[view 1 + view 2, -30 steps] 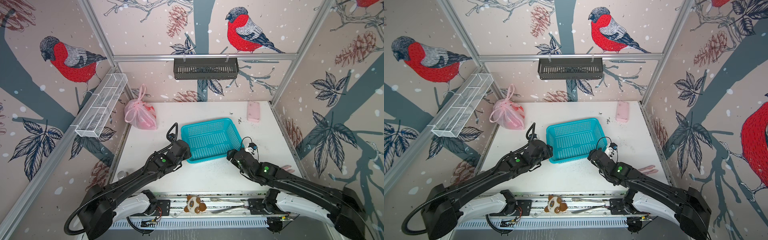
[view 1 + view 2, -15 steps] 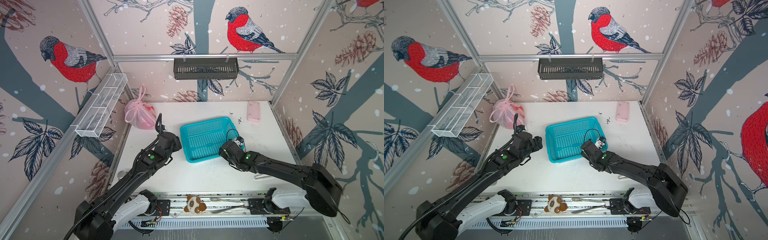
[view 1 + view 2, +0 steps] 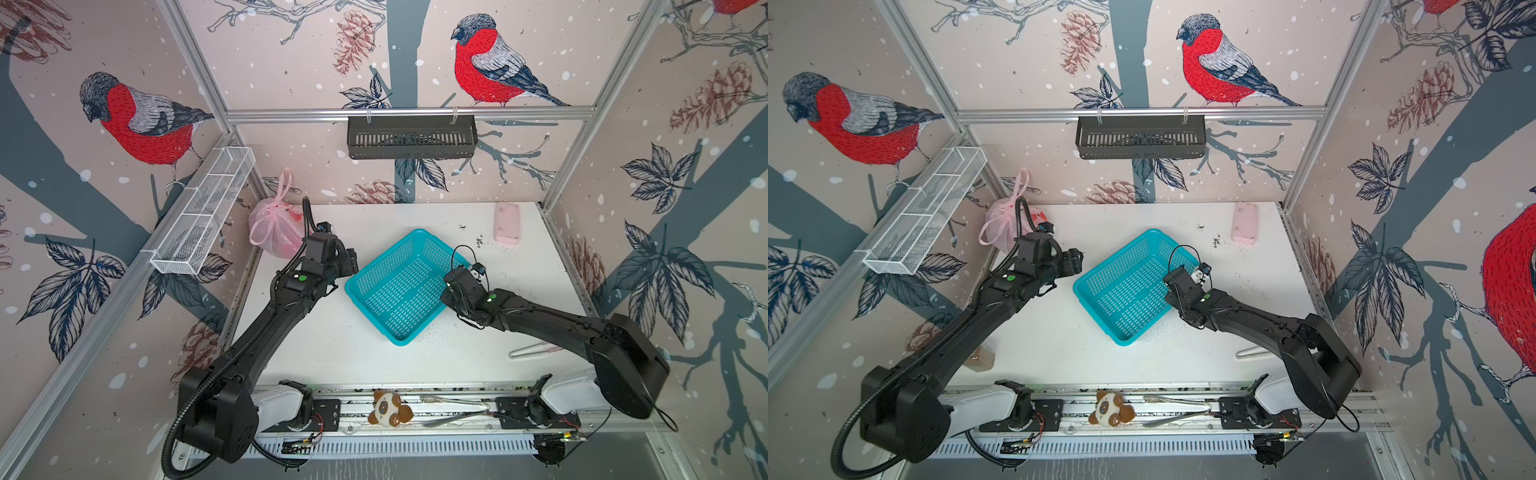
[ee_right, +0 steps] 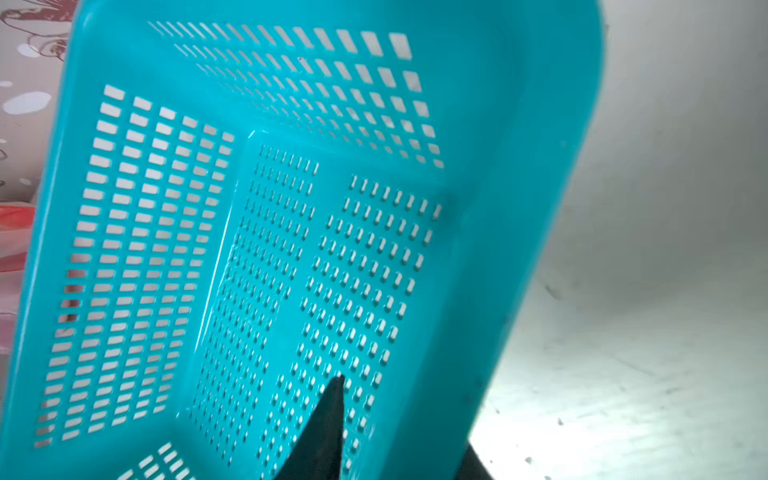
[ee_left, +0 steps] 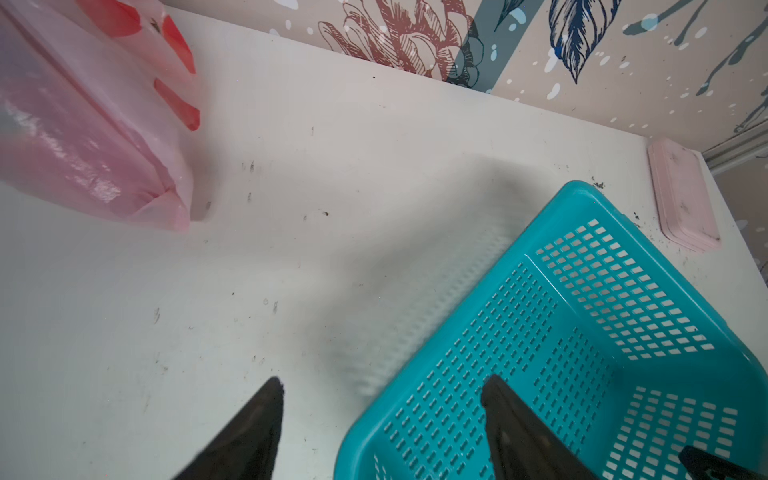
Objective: Untie the knot of the plastic bag and take out the fruit
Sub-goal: 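Drag the teal basket toward the robot with both grippers, then release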
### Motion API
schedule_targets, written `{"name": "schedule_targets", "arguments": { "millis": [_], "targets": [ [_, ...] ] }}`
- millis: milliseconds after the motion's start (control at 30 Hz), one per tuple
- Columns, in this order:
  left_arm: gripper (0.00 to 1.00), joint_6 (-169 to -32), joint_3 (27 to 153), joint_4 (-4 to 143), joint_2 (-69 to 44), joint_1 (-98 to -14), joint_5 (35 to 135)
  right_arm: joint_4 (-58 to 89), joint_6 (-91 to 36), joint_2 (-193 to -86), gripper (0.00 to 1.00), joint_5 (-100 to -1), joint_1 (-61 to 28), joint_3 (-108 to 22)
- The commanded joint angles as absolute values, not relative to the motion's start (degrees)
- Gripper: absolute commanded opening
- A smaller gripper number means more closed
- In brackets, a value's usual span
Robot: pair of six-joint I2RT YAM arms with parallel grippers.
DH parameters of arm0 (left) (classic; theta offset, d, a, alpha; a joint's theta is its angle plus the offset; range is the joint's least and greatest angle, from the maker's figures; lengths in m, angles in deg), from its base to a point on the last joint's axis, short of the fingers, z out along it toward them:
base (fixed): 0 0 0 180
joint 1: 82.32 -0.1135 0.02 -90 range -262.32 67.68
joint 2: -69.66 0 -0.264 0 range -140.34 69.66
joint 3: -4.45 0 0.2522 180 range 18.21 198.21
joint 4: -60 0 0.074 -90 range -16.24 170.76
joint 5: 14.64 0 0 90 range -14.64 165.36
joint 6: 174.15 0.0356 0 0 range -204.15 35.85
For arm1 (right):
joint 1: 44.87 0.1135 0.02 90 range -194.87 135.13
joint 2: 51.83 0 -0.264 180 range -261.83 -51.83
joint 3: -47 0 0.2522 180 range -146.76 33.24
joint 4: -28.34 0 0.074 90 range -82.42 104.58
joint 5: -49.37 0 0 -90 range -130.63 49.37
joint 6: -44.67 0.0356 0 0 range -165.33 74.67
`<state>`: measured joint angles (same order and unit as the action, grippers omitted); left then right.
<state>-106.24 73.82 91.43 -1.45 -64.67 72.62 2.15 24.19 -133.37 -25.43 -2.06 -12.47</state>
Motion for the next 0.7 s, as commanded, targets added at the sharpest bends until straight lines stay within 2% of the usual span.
{"name": "schedule_targets", "arguments": {
  "millis": [0, 367, 667],
  "targets": [
    [0.75, -102.99, 75.08, 89.14, -3.85, -64.93, 77.15, -3.10, 17.43, -133.35, 0.29, -26.34, -3.90, -13.66],
    [0.73, -101.77, 77.18, 90.32, -7.62, -64.75, 88.90, -9.94, -5.67, -135.24, 0.20, -29.75, -11.58, -19.32],
    [0.73, -102.79, 72.63, 93.31, -5.95, -57.06, 88.00, -7.51, -22.11, -135.35, 0.18, -33.45, -15.42, -19.41]
  ]
}}
